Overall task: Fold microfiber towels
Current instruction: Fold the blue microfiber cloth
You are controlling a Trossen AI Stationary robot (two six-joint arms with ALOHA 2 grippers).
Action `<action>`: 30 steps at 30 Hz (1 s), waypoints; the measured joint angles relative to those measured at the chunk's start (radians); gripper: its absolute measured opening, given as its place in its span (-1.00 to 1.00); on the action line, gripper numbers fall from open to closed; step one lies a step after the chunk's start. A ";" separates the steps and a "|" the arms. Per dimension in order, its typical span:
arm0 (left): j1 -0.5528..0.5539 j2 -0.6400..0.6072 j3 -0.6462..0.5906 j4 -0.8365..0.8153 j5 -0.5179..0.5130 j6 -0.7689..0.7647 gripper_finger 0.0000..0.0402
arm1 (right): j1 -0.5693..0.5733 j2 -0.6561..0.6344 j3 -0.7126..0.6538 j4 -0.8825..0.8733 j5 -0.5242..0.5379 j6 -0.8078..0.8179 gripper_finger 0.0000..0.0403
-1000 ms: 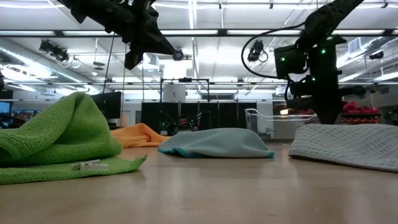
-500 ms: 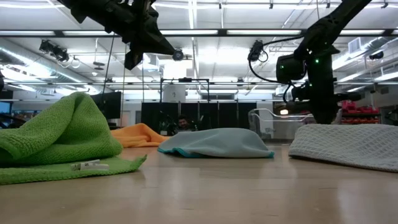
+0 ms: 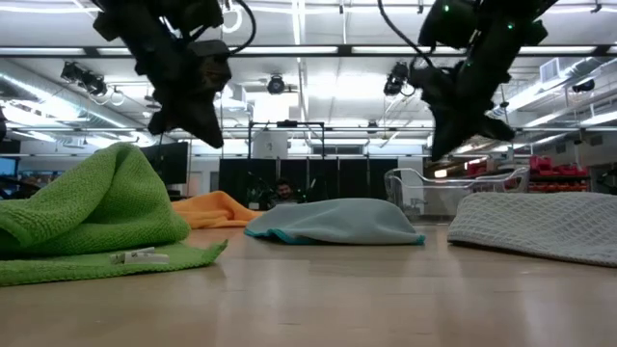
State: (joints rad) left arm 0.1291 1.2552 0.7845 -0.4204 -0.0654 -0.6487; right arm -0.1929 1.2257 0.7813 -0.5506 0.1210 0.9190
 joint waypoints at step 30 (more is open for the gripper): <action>0.213 0.094 0.001 0.051 0.098 0.039 -0.71 | -0.248 0.685 0.790 -0.363 -0.066 -0.550 -0.50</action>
State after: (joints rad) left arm 0.3419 1.3496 0.7856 -0.3693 0.0326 -0.6092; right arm -0.4406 1.9111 1.5714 -0.9138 0.0545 0.3686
